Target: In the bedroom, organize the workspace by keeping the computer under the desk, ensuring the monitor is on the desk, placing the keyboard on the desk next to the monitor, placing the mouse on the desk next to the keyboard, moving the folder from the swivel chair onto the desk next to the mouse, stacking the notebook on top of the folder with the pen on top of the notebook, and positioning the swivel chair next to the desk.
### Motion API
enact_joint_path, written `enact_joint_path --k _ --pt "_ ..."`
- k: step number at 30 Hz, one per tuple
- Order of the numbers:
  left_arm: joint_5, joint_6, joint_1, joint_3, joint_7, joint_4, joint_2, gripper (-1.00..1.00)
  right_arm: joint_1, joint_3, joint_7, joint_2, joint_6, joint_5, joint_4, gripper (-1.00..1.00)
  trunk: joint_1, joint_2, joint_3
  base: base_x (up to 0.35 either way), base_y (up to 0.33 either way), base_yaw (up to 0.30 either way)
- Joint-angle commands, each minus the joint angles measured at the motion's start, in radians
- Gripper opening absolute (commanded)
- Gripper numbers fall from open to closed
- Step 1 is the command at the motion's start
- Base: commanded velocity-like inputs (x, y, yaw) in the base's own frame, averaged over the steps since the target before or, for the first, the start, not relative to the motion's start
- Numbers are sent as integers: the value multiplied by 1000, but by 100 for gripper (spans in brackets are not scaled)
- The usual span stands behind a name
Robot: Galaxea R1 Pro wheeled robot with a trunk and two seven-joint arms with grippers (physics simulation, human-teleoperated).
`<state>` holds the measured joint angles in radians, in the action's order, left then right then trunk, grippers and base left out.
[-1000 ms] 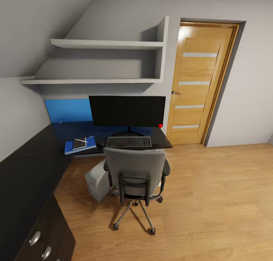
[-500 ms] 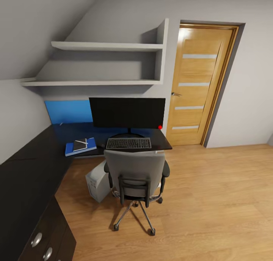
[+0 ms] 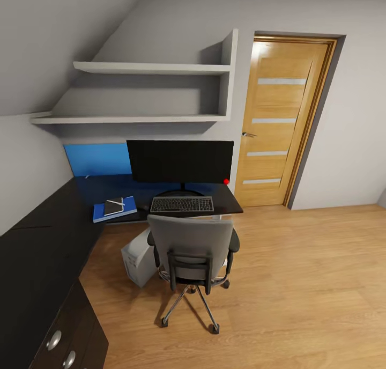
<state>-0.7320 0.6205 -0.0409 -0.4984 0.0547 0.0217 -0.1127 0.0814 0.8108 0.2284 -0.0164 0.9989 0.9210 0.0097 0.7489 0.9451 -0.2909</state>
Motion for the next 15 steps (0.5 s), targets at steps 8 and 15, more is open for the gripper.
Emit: enact_joint_path --k 8,15 --pt "-111 1 0 -9 72 0 -5 100 0 8 9 0 1 -1 1 100 0 1 -1 0 0 0" --pt "-117 -1 0 -20 76 0 28 100 0 8 9 0 1 -1 1 100 0 1 -1 0 0 0"
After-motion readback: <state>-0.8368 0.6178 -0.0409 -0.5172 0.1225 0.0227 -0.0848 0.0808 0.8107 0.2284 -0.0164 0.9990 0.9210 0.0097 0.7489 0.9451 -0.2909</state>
